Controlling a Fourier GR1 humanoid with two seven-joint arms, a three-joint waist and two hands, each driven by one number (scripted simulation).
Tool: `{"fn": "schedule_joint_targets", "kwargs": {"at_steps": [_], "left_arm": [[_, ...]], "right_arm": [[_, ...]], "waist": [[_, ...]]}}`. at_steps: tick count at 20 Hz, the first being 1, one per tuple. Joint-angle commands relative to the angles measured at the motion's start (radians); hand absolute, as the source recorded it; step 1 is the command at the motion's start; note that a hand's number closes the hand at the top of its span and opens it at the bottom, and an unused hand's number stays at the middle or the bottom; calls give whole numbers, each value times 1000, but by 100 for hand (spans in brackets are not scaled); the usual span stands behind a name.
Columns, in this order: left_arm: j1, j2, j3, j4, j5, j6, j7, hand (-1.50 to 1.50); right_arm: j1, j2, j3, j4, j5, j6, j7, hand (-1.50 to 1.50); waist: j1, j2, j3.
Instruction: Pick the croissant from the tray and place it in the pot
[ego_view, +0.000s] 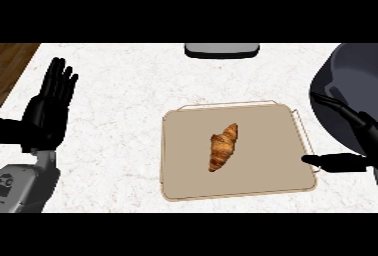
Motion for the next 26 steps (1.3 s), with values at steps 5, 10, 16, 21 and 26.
{"fn": "schedule_joint_targets", "kwargs": {"at_steps": [5, 10, 16, 21, 26], "left_arm": [[-66, -3, 11, 23, 3, -14, 61, 0], [28, -60, -21, -49, -48, 19, 15, 0], [-1, -64, 1, -32, -72, 4, 25, 0], [8, -41, 41, -81, -64, -21, 77, 0], [-53, -92, 68, 28, -91, -59, 43, 0]], "right_arm": [[-23, -137, 127, -232, 176, 86, 337, -150], [-99, -69, 179, -269, 255, 144, 537, -150], [-105, 18, 236, -399, 313, 224, 787, -150], [-86, 102, 246, -308, 363, 260, 797, -150], [-82, 213, 244, -263, 472, 288, 770, -150]], "waist": [[-7, -3, -3], [12, 1, -1], [4, 0, -1], [7, 0, 0], [3, 2, 0]]}}
